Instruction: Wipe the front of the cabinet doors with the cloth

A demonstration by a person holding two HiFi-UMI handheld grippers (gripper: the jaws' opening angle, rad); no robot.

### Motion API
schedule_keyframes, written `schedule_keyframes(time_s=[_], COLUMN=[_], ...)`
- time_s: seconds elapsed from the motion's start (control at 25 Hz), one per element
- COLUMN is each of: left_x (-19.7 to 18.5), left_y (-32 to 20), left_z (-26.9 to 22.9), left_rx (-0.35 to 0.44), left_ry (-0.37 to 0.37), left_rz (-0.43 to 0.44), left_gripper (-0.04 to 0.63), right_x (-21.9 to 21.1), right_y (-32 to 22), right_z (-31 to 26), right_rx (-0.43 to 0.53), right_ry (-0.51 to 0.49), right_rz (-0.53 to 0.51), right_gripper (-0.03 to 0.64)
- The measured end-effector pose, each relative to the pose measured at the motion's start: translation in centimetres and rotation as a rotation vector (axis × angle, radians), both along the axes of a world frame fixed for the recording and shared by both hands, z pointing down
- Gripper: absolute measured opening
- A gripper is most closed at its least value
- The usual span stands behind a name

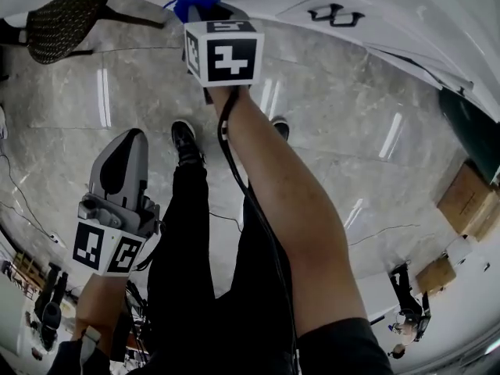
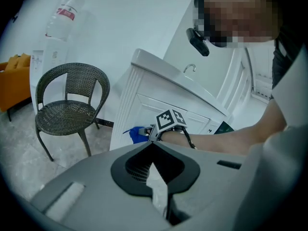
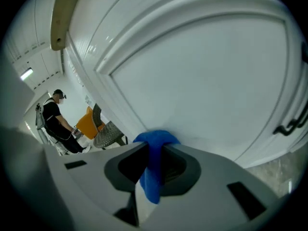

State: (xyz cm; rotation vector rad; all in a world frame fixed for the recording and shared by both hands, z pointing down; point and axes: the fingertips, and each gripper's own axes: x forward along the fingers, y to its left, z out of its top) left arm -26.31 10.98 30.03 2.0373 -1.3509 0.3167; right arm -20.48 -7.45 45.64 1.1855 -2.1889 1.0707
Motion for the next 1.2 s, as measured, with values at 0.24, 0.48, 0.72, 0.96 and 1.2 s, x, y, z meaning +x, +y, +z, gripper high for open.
schedule_keyframes(time_s=[0.24, 0.48, 0.72, 0.96, 1.2], left_x=[8.3, 13.8, 13.0, 7.4, 1.5], left_y=[-1.0, -1.0, -1.1, -1.4, -1.1], left_z=[0.3, 0.7, 0.7, 0.4, 0.0], left_rx=[0.003, -0.007, 0.0, 0.016, 0.01], left_ry=[0.041, 0.048, 0.039, 0.021, 0.016], left_rz=[0.076, 0.157, 0.164, 0.121, 0.066], left_gripper=[-0.002, -0.002, -0.002, -0.002, -0.002], right_x=[10.8, 17.5, 18.0, 10.4, -0.6], right_y=[-0.2, 0.4, 2.0, 3.3, 3.4], right_z=[1.2, 1.4, 1.5, 2.6, 3.4], right_rx=[-0.02, -0.008, 0.017, -0.027, -0.045], right_ry=[0.033, 0.045, 0.069, 0.05, 0.01], right_rz=[0.163, 0.273, 0.322, 0.206, 0.056], right_gripper=[0.058, 0.057, 0.058, 0.057, 0.057])
